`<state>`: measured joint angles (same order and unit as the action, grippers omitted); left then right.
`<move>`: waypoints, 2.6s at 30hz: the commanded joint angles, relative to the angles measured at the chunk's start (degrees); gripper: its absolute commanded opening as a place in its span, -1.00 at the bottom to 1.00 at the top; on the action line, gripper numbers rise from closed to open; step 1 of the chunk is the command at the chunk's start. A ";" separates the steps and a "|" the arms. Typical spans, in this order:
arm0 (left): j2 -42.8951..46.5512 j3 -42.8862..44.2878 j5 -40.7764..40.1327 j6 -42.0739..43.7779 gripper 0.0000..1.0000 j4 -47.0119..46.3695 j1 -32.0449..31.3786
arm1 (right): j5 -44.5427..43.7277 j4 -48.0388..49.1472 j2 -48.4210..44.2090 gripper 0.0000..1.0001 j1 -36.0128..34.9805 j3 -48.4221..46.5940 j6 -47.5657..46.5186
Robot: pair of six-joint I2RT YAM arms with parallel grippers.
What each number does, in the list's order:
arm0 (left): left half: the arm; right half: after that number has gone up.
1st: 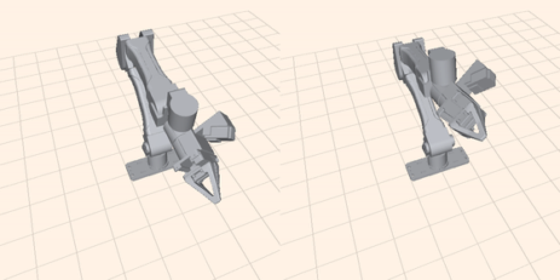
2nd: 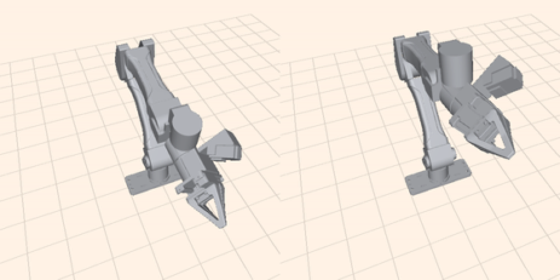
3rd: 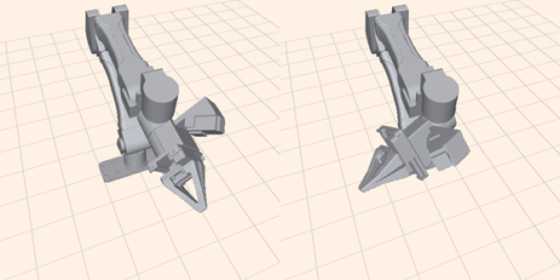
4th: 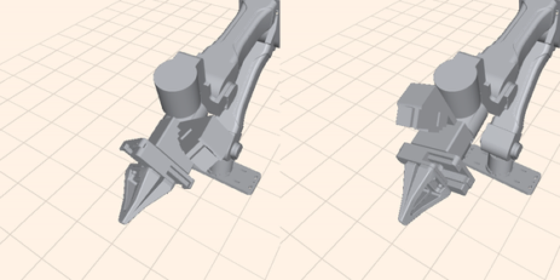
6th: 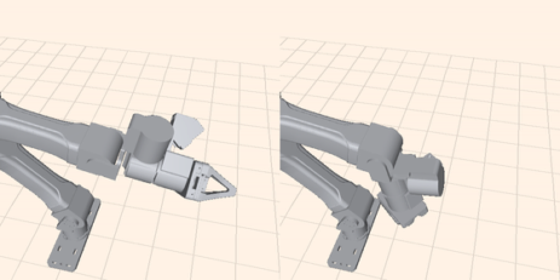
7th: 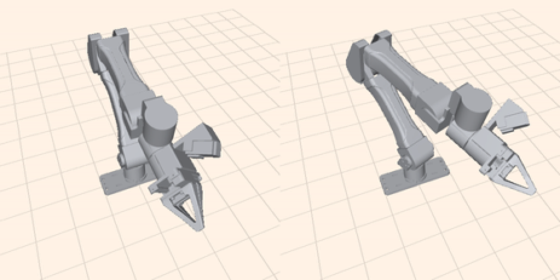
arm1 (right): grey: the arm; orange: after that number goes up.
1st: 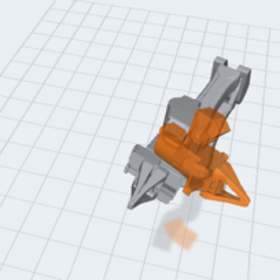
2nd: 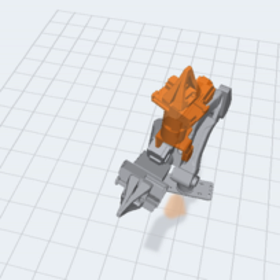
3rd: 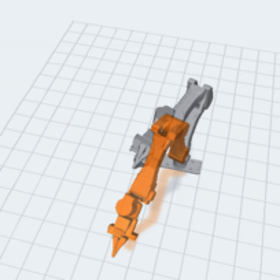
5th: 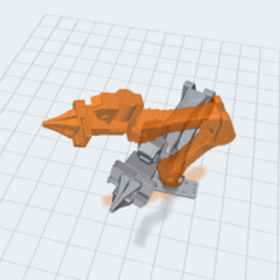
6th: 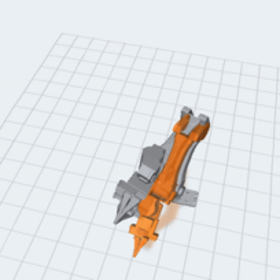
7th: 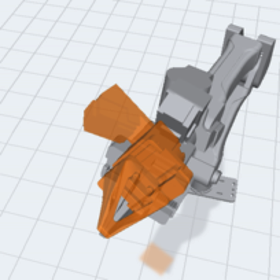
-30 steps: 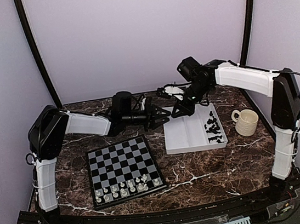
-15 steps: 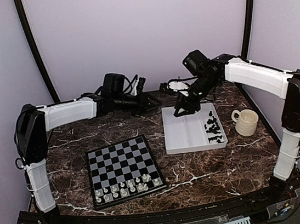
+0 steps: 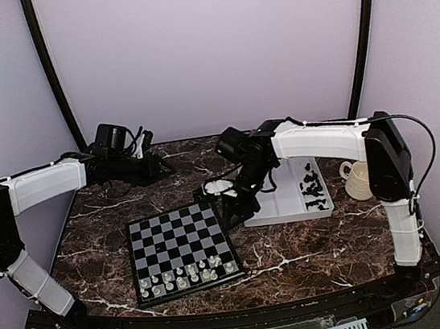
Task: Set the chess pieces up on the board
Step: Pick up the pawn from the chessboard.
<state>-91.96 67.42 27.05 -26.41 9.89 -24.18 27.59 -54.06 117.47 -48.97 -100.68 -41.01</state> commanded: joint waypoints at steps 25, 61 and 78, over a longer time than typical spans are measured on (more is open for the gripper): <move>6.74 -8.86 -0.26 -1.11 -0.28 -2.60 3.59 | -0.60 -0.54 11.73 -0.24 -9.89 -5.67 6.54; 7.04 -11.20 1.12 -2.13 -0.28 -3.69 4.23 | 2.53 -1.65 14.15 -0.71 -6.61 -6.93 7.42; 8.82 -13.92 6.27 2.31 -0.25 -7.53 4.11 | 22.14 -3.56 22.20 -0.79 4.03 -12.76 14.40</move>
<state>-86.76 56.12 30.89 -27.29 4.58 -20.36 41.69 -55.83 136.25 -47.48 -110.65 -30.26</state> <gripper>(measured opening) 0.372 0.107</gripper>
